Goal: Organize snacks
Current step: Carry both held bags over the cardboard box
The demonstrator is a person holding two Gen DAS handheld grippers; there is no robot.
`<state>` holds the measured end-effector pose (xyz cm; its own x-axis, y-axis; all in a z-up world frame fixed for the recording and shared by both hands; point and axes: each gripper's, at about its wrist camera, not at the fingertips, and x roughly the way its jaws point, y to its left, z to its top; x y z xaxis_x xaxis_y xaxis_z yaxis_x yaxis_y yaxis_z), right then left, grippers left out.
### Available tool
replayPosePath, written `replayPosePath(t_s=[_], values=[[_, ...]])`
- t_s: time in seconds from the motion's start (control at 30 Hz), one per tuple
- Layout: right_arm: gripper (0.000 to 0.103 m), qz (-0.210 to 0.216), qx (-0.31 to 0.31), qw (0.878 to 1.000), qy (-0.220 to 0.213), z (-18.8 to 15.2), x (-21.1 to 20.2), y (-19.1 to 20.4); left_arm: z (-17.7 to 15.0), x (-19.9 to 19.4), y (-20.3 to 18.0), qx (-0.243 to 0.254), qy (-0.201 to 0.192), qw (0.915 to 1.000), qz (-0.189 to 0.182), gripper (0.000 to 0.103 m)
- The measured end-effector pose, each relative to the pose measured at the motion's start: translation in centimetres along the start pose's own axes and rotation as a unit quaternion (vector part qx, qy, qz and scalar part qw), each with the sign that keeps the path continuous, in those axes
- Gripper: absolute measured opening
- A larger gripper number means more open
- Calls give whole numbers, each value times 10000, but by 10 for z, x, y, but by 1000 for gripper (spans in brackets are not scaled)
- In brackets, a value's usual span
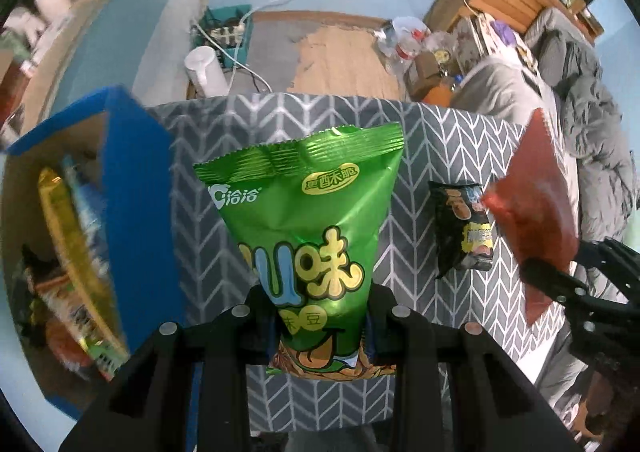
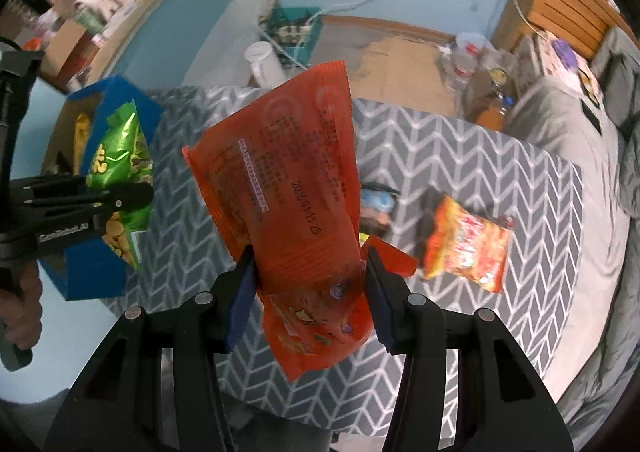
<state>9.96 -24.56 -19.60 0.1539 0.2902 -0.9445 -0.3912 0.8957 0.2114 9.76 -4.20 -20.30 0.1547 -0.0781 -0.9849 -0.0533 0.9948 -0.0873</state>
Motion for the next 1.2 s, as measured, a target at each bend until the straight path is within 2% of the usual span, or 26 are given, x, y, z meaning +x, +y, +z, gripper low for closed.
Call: replayPosePath(t_s=[0.33,0.57,0.63,0.8,0.97,1.2], values=[[51,254,-634,9977,-2,27,0,75,-22,-60,60,-582,-374,9975,-145,31],[51,455,-1092,9930,-32,43,2,129,-40,-92,110,-1185,-568,9908,-332,31],[51,527,-1224,9911,-24,48,5,145,-45,-98,126,-1322,-634,9889,-258,31],[51,685,-1512,9861,23,58,10,184,-60,-102,165,-1722,-714,9825,-73,31],[51,814,-1773,9807,92,69,18,226,-78,-94,206,-2088,-623,9759,142,31],[51,897,-2094,9734,250,82,36,276,-88,-79,240,-2296,-489,9715,339,31]])
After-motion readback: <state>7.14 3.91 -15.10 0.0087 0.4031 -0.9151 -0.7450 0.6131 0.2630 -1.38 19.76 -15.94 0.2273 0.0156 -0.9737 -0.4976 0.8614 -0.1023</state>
